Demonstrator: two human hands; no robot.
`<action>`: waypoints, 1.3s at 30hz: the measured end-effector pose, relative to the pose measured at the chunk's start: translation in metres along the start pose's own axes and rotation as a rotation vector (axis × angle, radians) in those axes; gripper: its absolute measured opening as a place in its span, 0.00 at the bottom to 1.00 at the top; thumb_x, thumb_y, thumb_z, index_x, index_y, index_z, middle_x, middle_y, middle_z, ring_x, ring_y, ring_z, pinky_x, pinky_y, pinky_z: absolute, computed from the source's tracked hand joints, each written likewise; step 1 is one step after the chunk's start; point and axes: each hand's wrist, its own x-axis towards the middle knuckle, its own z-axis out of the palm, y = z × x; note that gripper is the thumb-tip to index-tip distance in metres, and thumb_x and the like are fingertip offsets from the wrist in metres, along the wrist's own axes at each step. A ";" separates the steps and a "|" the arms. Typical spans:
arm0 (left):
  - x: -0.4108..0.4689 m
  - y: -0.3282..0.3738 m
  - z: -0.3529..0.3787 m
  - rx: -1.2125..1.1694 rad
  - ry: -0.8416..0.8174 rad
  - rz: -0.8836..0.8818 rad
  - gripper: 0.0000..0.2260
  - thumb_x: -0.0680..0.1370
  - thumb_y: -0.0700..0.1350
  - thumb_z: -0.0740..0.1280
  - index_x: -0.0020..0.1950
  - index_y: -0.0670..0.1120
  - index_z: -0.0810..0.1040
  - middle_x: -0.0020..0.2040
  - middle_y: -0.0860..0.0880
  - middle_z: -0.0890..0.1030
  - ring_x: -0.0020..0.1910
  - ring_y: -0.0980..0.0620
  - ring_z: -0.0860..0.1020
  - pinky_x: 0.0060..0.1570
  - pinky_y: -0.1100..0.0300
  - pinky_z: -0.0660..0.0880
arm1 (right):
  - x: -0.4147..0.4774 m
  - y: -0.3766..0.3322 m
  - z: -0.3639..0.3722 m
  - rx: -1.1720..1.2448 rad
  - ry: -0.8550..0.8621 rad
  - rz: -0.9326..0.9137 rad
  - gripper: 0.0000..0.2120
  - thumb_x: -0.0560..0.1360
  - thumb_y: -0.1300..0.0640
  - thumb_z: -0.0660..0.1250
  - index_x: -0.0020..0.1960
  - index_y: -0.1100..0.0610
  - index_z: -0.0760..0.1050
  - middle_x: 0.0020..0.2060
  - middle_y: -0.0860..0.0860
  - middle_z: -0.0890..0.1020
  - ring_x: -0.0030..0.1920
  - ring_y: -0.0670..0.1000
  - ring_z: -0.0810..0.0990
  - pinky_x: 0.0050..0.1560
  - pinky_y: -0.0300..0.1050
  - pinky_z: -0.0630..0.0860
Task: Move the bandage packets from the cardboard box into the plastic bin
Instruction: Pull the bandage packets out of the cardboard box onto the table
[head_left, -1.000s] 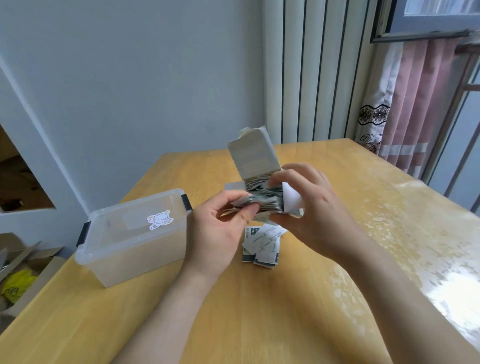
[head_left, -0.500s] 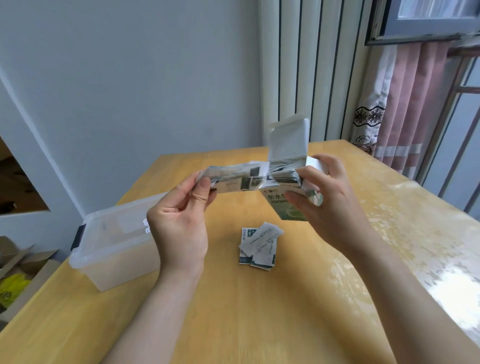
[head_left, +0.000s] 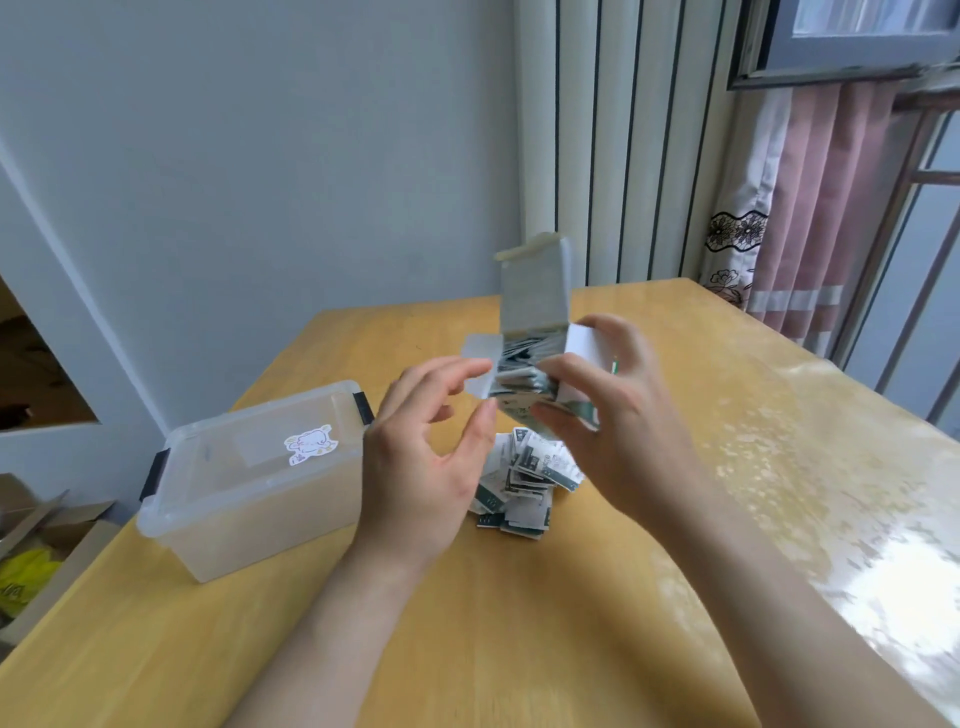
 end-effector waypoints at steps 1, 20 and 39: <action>0.000 0.001 0.000 0.011 -0.026 0.027 0.10 0.75 0.44 0.70 0.57 0.48 0.81 0.54 0.54 0.80 0.54 0.53 0.78 0.52 0.59 0.76 | -0.001 -0.004 0.002 0.005 -0.014 -0.023 0.13 0.72 0.46 0.68 0.50 0.53 0.80 0.62 0.62 0.72 0.59 0.64 0.73 0.53 0.58 0.76; 0.008 -0.002 -0.010 -0.208 0.356 -0.169 0.13 0.79 0.33 0.63 0.47 0.52 0.74 0.42 0.53 0.83 0.41 0.55 0.83 0.40 0.54 0.82 | 0.001 0.008 -0.005 -0.022 0.025 0.045 0.14 0.67 0.60 0.77 0.50 0.54 0.78 0.62 0.59 0.72 0.59 0.62 0.72 0.53 0.51 0.73; 0.000 -0.002 -0.003 0.305 0.028 0.199 0.12 0.75 0.32 0.64 0.54 0.40 0.82 0.53 0.47 0.81 0.51 0.48 0.78 0.55 0.61 0.73 | 0.002 0.006 -0.006 0.085 0.078 0.050 0.31 0.61 0.62 0.80 0.59 0.57 0.70 0.55 0.52 0.70 0.53 0.45 0.68 0.55 0.24 0.62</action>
